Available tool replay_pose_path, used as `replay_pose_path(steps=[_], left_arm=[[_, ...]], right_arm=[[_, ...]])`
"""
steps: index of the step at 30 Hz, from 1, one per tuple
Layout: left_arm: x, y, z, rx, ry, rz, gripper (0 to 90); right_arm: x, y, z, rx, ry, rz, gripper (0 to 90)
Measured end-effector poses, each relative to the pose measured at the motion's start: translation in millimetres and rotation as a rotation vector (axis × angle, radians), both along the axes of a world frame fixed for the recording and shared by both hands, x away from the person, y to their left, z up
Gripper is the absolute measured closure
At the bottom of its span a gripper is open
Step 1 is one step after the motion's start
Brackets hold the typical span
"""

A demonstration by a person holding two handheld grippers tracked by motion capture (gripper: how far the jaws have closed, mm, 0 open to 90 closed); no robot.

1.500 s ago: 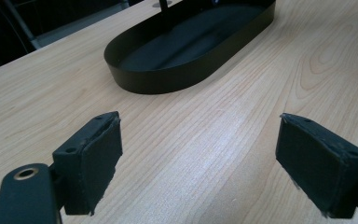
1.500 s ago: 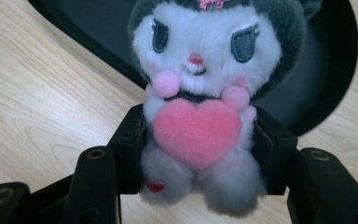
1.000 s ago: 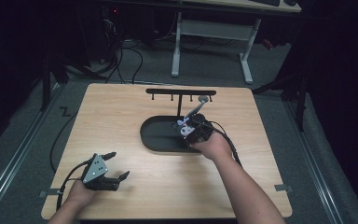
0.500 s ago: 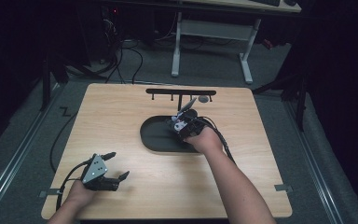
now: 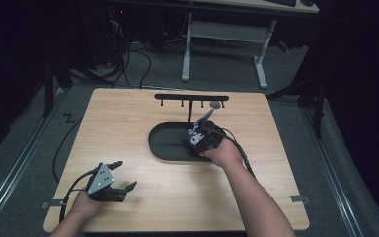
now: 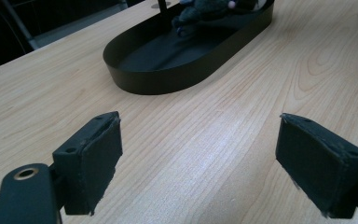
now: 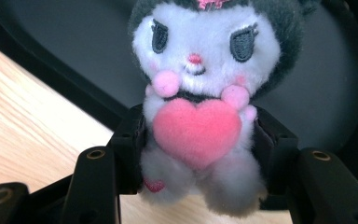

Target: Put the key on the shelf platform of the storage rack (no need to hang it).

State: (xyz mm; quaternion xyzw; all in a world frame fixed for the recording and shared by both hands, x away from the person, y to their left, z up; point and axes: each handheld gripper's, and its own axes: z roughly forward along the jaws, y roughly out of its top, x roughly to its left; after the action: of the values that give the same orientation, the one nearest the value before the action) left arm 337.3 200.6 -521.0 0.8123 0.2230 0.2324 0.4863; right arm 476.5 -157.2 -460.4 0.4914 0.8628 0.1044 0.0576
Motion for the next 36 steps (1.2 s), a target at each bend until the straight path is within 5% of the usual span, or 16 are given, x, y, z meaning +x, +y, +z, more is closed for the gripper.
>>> replay_pose_path(steps=[23, 36], left_arm=[[-0.1, 0.6, 0.1, -0.005, 0.004, 0.003, 15.4], [-0.4, 0.7, 0.1, -0.005, 0.002, 0.003, 15.4]], right_arm=[[9.2, 3.7, -13.0, 0.007, 0.004, -0.018, 44.5], [8.6, 3.4, -9.0, 0.033, -0.007, -0.037, 27.4]])
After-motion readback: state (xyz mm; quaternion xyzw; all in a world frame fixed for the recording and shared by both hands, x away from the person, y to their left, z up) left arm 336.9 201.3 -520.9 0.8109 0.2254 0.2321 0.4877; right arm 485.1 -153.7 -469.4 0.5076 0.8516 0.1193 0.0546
